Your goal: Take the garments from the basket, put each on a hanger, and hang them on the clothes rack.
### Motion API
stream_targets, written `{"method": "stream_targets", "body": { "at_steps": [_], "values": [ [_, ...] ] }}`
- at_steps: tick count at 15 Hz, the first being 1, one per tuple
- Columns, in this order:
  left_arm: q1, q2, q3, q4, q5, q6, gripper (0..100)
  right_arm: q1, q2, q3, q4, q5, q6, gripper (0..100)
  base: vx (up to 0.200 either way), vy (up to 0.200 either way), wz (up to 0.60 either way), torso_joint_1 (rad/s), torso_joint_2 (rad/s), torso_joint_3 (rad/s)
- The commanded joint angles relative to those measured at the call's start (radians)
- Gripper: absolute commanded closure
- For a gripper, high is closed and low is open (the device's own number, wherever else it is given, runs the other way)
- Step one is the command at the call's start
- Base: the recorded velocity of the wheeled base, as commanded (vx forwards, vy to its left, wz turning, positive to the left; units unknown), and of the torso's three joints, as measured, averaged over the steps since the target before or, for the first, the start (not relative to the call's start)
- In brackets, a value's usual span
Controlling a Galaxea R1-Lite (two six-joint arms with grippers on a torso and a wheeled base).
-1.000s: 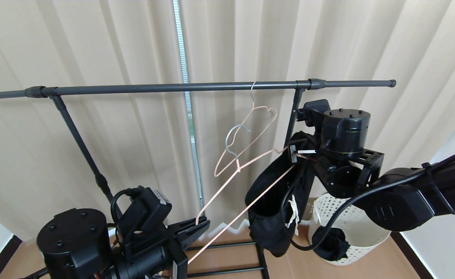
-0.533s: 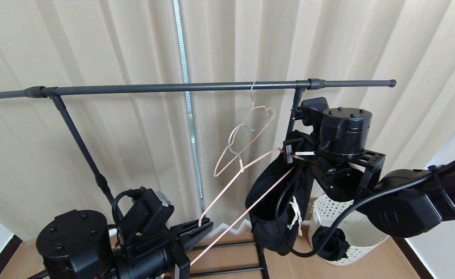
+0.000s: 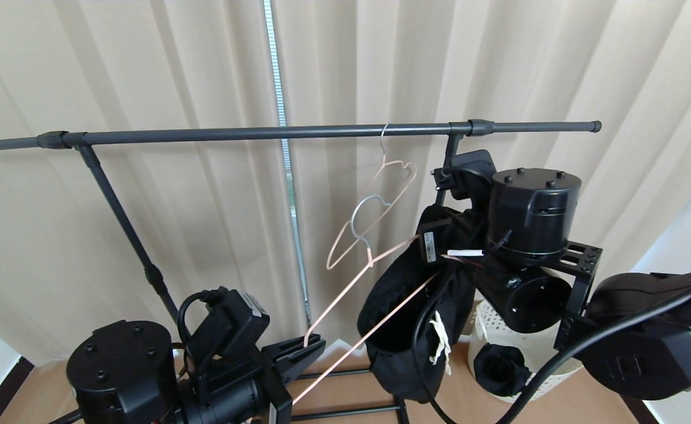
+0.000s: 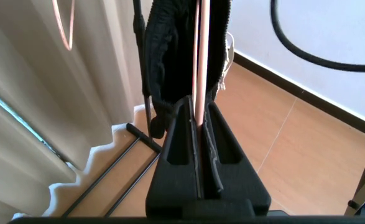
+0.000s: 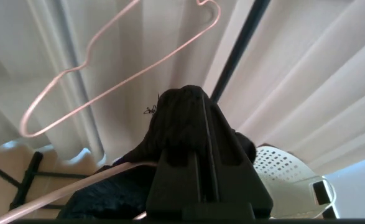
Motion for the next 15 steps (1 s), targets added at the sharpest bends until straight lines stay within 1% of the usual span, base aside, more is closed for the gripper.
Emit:
{"method": "stream_targets", "body": {
  "at_steps": [1,7,12,15],
  "values": [
    [0.0,0.005,0.0,-0.001,0.0,0.0,100,0.041,-0.032,0.016,0.0,0.0,0.0,100,0.0,0.0,0.0,0.0,0.0,0.0],
    [0.0,0.003,0.002,-0.002,-0.001,0.001,100,0.166,-0.056,0.026,0.0,0.0,0.038,100,0.0,0.0,0.0,0.0,0.0,0.0],
    [0.003,0.003,0.0,-0.004,-0.001,0.001,100,0.252,-0.111,0.052,0.002,0.0,0.041,100,0.0,0.0,0.0,0.0,0.0,0.0],
    [0.003,0.0,0.002,-0.01,-0.001,0.003,100,0.256,-0.116,0.053,0.0,0.0,0.041,100,0.0,0.0,0.0,0.0,0.0,0.0]
  ]
}}
